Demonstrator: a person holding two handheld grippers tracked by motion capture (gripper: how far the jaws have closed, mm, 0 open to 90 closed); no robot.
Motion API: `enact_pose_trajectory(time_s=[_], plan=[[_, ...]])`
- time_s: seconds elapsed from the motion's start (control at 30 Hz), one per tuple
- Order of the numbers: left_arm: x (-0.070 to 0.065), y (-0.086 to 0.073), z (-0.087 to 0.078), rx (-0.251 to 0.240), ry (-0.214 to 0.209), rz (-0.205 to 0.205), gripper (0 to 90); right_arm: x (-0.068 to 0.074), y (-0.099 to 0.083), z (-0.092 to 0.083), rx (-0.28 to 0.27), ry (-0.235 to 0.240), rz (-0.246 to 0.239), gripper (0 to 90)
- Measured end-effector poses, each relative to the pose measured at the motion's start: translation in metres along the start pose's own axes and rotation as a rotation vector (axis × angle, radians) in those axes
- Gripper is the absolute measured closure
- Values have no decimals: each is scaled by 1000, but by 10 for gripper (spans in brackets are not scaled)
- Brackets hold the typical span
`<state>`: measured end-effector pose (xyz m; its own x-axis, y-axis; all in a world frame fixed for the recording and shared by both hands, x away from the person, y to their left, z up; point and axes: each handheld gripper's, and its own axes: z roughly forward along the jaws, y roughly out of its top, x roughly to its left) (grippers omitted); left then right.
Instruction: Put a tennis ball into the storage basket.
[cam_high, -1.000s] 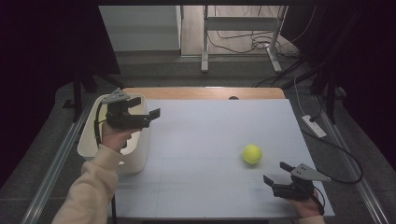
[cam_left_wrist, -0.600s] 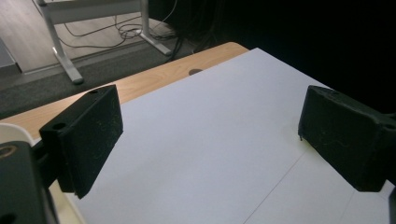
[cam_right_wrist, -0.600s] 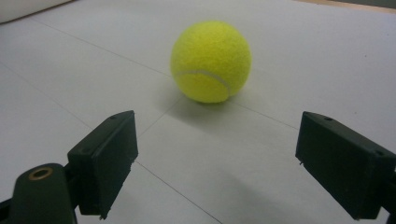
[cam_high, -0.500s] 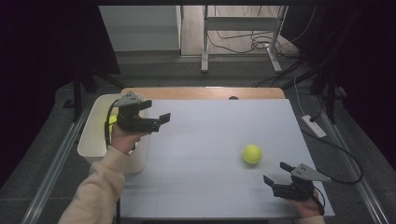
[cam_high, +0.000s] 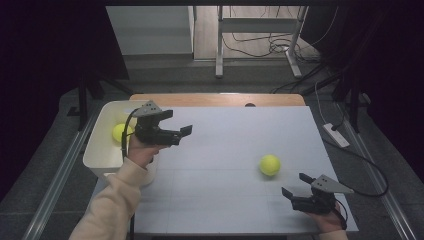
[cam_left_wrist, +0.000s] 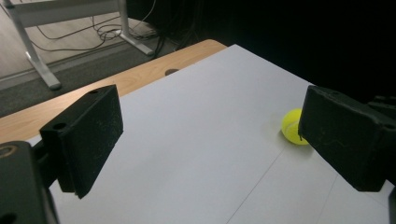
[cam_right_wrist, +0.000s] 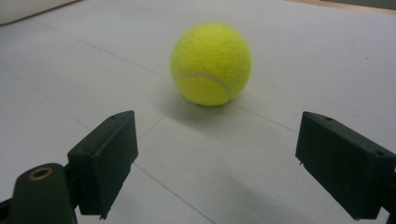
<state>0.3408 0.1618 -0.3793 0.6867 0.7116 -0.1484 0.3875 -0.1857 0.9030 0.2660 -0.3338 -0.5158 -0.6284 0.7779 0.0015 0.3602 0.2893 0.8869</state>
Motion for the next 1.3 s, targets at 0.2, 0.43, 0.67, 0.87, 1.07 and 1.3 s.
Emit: enact_pose_trajectory(time_s=[0.2, 0.43, 0.67, 0.87, 1.07, 1.3], plan=[[-7, 0, 9, 12, -22, 10, 71, 0, 1, 2, 0, 4, 0, 128], [-17, 1, 22, 30, -46, 35, 71, 0, 1, 3, -3, 10, 1, 128], [-25, 0, 36, 58, -73, 50, 70, 0, 2, 3, -2, 13, 0, 128], [-32, -2, 49, 86, -94, 61, 69, 0, 2, 3, -4, 12, -1, 128], [-36, -5, 59, 101, -105, 66, 67, 1, 1, 3, -3, 17, 4, 128], [-42, -8, 74, 124, -128, 72, 67, 1, 1, 2, -3, 16, 2, 129]])
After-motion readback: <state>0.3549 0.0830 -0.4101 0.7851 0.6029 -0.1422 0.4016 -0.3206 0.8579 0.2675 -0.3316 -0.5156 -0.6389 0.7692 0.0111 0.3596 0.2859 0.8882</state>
